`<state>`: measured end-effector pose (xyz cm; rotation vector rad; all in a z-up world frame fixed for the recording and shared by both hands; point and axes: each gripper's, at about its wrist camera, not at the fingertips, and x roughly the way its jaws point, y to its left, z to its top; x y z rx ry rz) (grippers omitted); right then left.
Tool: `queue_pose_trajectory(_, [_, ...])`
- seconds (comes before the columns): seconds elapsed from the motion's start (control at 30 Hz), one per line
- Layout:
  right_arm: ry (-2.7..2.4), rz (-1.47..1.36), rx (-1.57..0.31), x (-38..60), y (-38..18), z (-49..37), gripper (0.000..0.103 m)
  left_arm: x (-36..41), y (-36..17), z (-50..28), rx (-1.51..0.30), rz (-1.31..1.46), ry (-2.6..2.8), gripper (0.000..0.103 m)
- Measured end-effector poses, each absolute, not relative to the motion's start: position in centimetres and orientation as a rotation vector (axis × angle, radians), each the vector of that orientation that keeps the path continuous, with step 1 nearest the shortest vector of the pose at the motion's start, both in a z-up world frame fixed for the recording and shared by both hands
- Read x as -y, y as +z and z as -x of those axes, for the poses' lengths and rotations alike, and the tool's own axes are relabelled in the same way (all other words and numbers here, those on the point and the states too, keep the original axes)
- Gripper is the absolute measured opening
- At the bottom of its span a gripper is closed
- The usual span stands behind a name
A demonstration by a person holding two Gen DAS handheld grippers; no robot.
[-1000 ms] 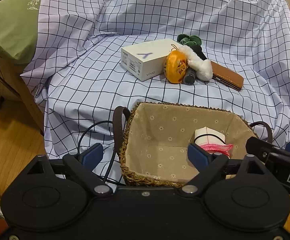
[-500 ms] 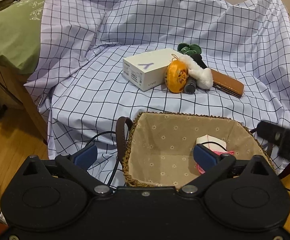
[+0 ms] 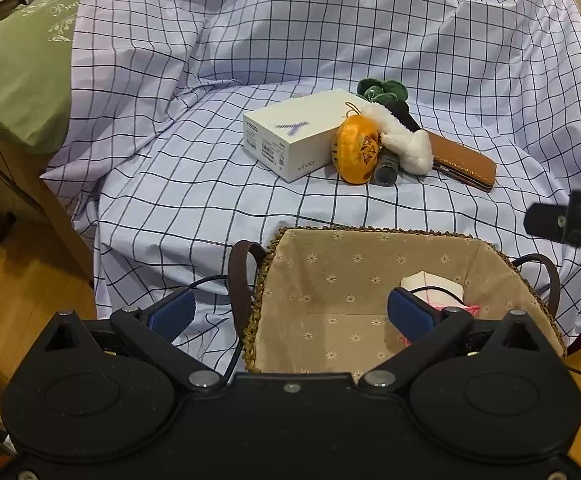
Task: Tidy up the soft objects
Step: 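Reach the right tool to the green-and-white plush while the left tool reaches the white packet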
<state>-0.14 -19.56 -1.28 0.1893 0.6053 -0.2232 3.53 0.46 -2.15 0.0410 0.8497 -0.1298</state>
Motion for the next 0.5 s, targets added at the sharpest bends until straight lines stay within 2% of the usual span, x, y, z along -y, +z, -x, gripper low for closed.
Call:
queue_pose_trajectory(0.1, [-0.214,-0.174,-0.606,19.7,-1.0,-1.1,0.101,-0.4,-2.1,-4.2,-0.864,-0.045,-0.147,0.099])
queue_pose_trajectory(0.37, [-0.172,-0.144,-0.678,19.8,-0.8,-5.9,0.09,-0.3,-1.9,-7.1,-0.886,-0.025,-0.178,0.099])
queue_pose_trajectory(0.5, [-0.174,-0.129,-0.689,19.8,-0.7,-8.5,0.09,-0.2,-1.9,-9.4,-0.895,-0.025,-0.188,0.099])
